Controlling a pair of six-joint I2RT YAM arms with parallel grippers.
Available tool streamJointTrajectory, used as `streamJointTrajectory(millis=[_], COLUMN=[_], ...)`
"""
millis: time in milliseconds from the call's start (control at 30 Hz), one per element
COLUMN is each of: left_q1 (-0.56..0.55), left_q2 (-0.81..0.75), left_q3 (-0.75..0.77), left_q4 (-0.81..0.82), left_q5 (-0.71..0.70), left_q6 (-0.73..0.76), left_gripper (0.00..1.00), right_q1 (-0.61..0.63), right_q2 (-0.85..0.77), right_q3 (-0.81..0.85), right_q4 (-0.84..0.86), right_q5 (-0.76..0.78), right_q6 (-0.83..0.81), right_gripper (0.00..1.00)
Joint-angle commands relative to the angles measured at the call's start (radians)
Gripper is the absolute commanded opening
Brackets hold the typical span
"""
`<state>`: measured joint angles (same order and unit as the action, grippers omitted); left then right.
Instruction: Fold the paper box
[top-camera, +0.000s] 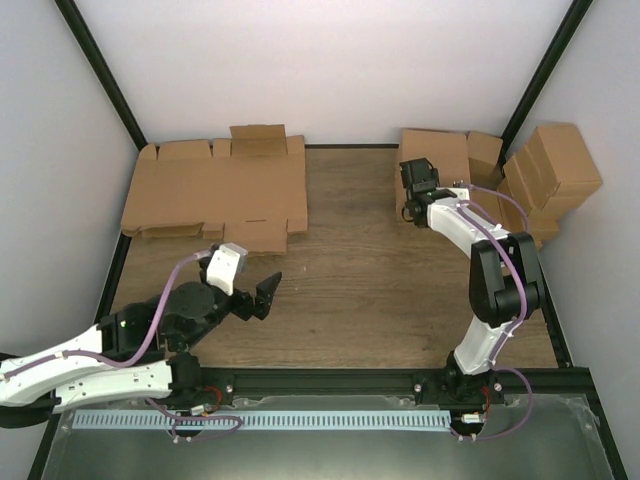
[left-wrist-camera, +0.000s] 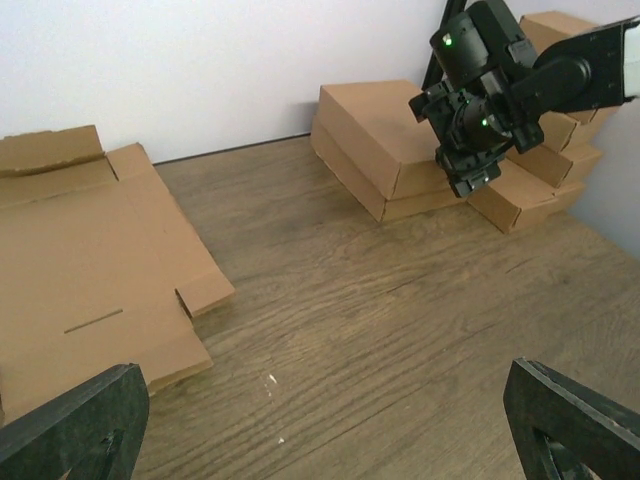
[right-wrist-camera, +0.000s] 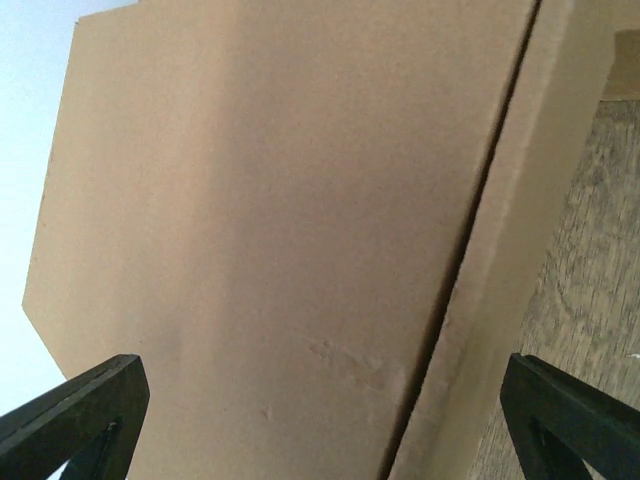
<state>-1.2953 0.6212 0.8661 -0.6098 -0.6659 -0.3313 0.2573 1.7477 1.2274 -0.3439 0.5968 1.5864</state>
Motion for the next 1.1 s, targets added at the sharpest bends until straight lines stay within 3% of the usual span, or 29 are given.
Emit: streamJointTrajectory(millis=[0, 233, 600, 733, 967, 1067], left_q1=[0.014, 0.025, 0.045, 0.074, 0.216, 0.315], left_q2=[0.010, 0.011, 0.038, 0.062, 0.079, 0.088], left_q3=[-0.016, -0.021, -0.019, -0.022, -0.066, -0.085], left_q4=[-0.009, -0.004, -0.014, -0.014, 0.035, 0.087], left_q5=[0.024, 0.031, 0.057, 0.075, 0.154, 0.223], left_q6=[-0.039, -0.047, -0.060, -0.060, -0.045, -0.013], left_gripper=[1.00, 1.00, 1.00, 1.00, 1.00, 1.00], right_q1=[-0.036, -0.070, -0.083, -0.081, -0.081, -0.081], right_q2=[-0.001, -0.002, 0.036, -0.053, -0.321, -0.521], right_q3=[0.013, -0.028, 0.061, -0.055, -0.290, -0.511], right_q4=[0.013, 0.133, 0.139, 0.229, 0.423, 0.767], right_q5=[-0.023, -0.082, -0.093, -0.122, -0.171, -0.344], right_q6=[-0.099, -0.161, -0.234, -0.317, -0.677, -1.002], right_gripper=[1.00, 1.00, 1.00, 1.00, 1.00, 1.00])
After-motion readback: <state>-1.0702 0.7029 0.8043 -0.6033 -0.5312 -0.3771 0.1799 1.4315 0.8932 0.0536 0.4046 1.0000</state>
